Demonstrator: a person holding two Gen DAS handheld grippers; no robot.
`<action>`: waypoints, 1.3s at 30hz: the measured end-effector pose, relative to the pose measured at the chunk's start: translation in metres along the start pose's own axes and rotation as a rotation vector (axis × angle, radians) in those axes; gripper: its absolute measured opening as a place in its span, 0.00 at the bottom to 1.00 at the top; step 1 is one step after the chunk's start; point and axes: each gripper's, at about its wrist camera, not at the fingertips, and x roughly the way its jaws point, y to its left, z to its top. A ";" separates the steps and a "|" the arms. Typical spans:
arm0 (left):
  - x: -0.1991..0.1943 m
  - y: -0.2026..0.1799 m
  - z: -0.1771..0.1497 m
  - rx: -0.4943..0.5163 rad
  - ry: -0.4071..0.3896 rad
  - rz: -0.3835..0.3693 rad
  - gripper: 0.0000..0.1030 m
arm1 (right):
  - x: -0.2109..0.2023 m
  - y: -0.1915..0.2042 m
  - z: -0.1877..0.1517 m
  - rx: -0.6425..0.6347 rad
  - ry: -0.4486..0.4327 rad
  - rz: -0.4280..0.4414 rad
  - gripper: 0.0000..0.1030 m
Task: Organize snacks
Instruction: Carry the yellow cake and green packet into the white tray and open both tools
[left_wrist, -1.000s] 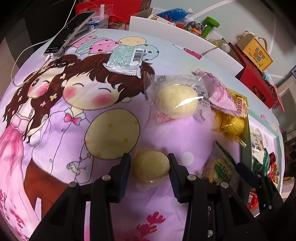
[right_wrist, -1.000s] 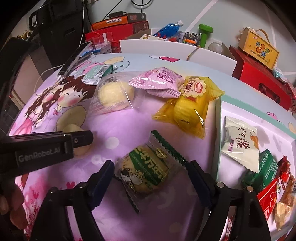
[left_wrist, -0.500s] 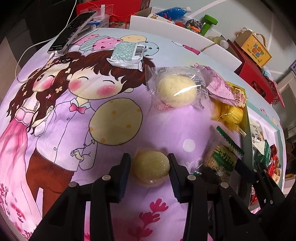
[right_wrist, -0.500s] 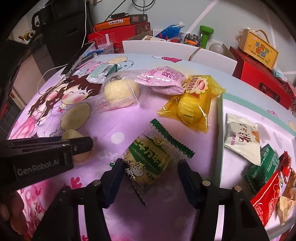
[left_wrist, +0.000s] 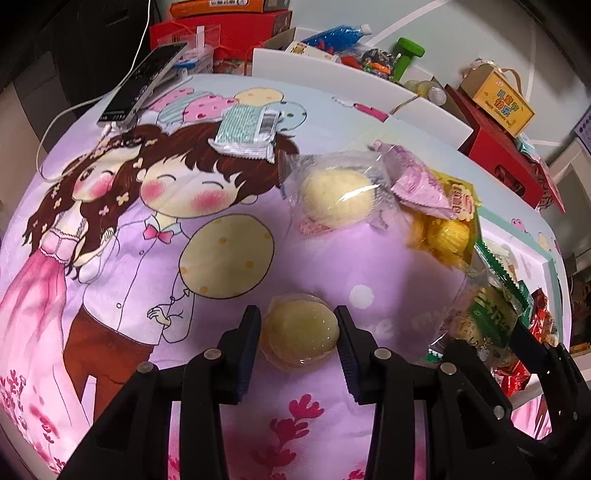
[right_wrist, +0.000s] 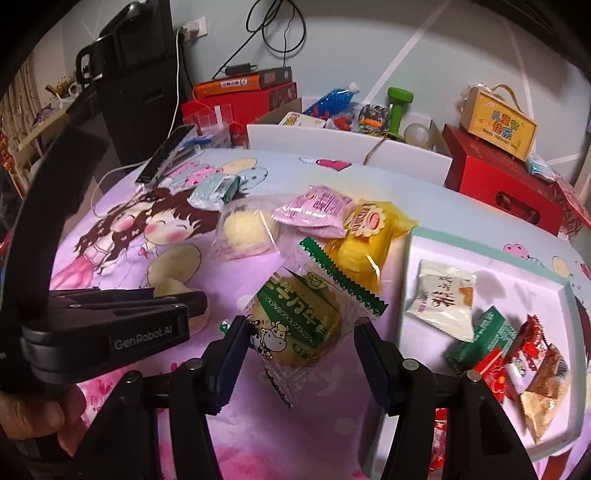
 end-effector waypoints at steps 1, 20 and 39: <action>-0.002 -0.002 0.001 0.003 -0.006 0.000 0.41 | -0.003 -0.002 0.000 0.005 -0.002 -0.003 0.60; -0.031 -0.072 0.003 0.176 -0.082 -0.049 0.41 | -0.041 -0.097 0.000 0.181 -0.049 -0.121 0.60; -0.011 -0.189 0.019 0.424 -0.053 -0.075 0.41 | -0.041 -0.204 -0.017 0.406 -0.064 -0.220 0.60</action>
